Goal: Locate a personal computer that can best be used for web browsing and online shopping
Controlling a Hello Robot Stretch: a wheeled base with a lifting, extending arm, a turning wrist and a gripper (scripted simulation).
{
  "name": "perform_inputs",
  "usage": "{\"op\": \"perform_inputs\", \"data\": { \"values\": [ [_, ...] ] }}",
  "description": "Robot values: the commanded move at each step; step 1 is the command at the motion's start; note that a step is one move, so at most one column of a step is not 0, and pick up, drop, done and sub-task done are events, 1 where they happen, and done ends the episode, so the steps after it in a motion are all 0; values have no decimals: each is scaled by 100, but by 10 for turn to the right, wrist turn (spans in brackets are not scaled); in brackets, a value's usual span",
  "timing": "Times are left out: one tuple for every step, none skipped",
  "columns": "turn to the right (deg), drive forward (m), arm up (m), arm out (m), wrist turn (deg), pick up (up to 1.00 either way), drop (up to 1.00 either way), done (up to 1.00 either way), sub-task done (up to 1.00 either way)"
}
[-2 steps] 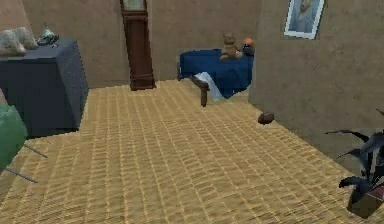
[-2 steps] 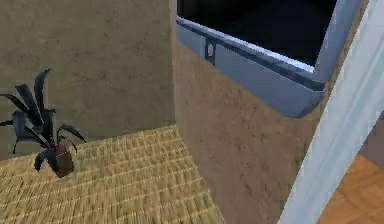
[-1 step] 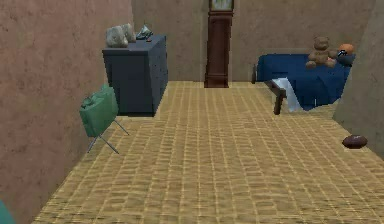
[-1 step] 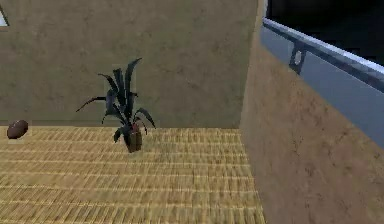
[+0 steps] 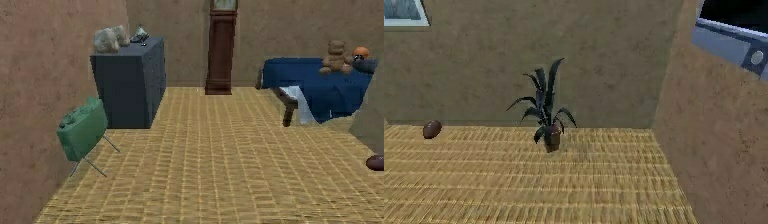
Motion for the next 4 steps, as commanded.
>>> {"op": "perform_inputs", "data": {
  "values": [
    [-450,0,0,0,0,0,0,0,0],
    [-90,0,0,0,0,0,0,0,0],
    [0,70,0,0,0,0,0,0,0],
    [-450,0,0,0,0,0,0,0,0]
  ]
}}
